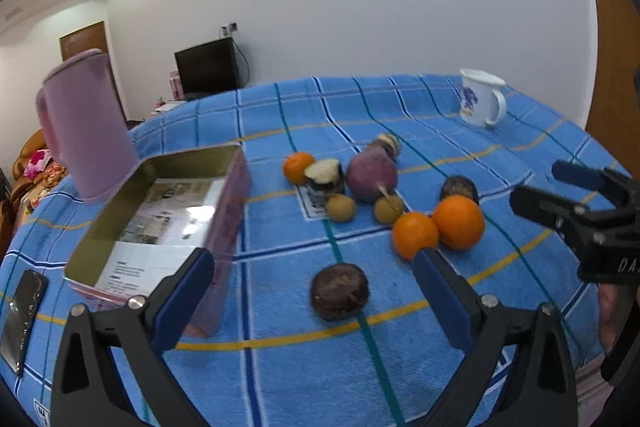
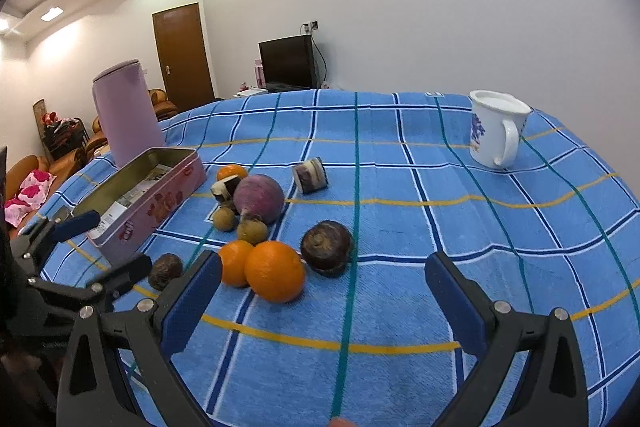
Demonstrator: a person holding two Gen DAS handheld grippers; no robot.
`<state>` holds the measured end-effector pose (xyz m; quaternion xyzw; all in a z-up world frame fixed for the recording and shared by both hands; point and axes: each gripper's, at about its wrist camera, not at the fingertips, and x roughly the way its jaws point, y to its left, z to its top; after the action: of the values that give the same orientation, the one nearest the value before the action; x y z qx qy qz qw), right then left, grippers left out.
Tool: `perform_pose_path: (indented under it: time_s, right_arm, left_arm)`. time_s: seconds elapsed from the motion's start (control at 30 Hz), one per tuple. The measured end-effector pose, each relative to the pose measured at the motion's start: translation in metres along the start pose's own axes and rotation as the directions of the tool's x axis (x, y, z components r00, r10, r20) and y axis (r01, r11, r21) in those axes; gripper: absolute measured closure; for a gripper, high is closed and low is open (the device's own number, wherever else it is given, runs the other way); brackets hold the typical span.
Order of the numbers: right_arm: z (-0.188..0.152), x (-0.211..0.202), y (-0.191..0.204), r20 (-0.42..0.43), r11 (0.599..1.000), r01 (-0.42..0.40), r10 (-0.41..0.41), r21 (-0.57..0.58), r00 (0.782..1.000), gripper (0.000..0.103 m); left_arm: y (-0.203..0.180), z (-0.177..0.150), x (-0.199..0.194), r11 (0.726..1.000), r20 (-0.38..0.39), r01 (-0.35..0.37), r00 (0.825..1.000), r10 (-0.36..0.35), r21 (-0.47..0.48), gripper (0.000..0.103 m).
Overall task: Organize fruits
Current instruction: 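Grasp the dark round fruit with the left tool while the right tool grasps an orange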
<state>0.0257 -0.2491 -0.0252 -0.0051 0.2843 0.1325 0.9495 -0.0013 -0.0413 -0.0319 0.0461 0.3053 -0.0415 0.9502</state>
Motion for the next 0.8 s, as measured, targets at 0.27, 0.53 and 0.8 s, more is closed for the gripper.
perform_pose_path:
  time_s: [0.27,0.53,0.8]
  right_arm:
    - [-0.006,0.005,-0.005,-0.006,0.999,-0.031,0.031,0.024,0.999,0.001]
    - [-0.01,0.021,0.009,-0.044,0.997,-0.071,0.071,-0.003,0.997,0.027]
    - [-0.008,0.042,0.02,-0.088,0.996,-0.085,0.083,-0.016,0.993,0.036]
  left_arm:
    - [-0.003,-0.007,0.023,0.999,-0.094,0.044,0.995,-0.045,-0.013,0.033]
    - [-0.006,-0.011,0.033,0.996,-0.149,0.091,0.985,-0.089,0.003,0.053]
    - [0.012,-0.01,0.047,0.979,-0.214,0.17,0.958,-0.191,-0.114,0.061]
